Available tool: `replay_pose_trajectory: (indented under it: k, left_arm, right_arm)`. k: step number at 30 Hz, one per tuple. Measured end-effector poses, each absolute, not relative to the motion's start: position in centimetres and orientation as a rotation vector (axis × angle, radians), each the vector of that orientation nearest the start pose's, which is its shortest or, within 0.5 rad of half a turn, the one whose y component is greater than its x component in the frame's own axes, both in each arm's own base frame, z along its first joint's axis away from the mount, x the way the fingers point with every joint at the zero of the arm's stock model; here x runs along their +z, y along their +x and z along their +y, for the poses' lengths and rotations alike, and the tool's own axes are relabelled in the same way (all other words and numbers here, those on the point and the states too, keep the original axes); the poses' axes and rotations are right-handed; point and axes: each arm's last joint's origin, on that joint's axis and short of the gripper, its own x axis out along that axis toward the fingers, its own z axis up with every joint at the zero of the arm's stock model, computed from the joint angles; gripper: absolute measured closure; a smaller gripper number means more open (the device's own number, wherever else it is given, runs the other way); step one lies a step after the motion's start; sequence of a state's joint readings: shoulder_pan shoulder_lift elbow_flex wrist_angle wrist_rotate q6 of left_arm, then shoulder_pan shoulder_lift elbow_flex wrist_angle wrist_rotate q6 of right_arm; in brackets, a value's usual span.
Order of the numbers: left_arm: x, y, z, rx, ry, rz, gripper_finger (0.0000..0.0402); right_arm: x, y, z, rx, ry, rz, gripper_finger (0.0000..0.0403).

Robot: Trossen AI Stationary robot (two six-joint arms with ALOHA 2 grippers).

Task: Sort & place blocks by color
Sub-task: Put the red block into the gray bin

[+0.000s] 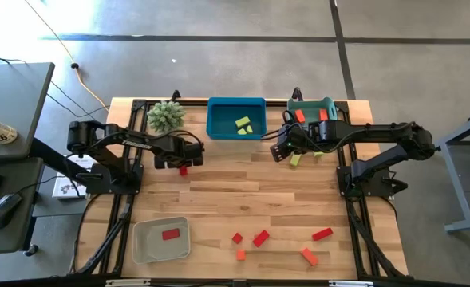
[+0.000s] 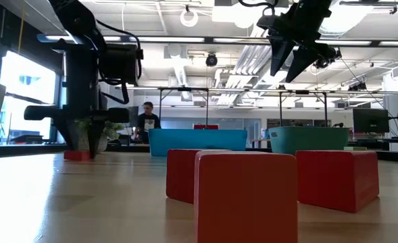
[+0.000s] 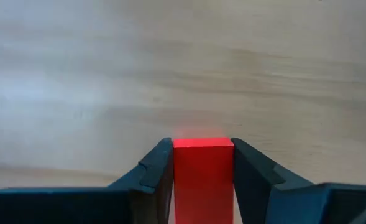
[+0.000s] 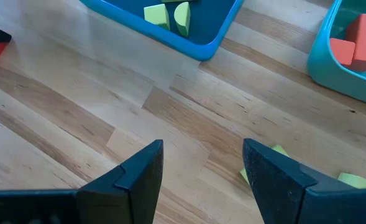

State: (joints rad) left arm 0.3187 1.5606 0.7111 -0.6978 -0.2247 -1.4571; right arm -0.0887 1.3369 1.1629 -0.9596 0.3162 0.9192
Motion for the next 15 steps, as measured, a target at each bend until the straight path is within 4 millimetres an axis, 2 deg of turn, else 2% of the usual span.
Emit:
replay_pose_trajectory:
  k: [4,7,12,15]
  left_arm:
    - [13.4,22.0,7.8,1.3,-0.968,1.069,0.0297]
    - [14.8,22.9,7.3,1.15,-0.851,1.103,0.0296]
    - [17.9,23.6,5.0,0.939,-0.725,1.102,0.0297]
    - [20.1,23.6,2.8,0.82,-0.692,1.071,0.0296]
  right_arm:
    - [29.1,24.9,-3.1,-0.843,0.676,0.875,0.0197]
    - [29.1,24.9,-3.1,-0.843,0.676,0.875,0.0197]
    - [29.1,24.9,-3.1,-0.838,0.681,0.878,0.0197]
    - [29.0,24.9,-2.9,-0.816,0.693,0.889,0.0197]
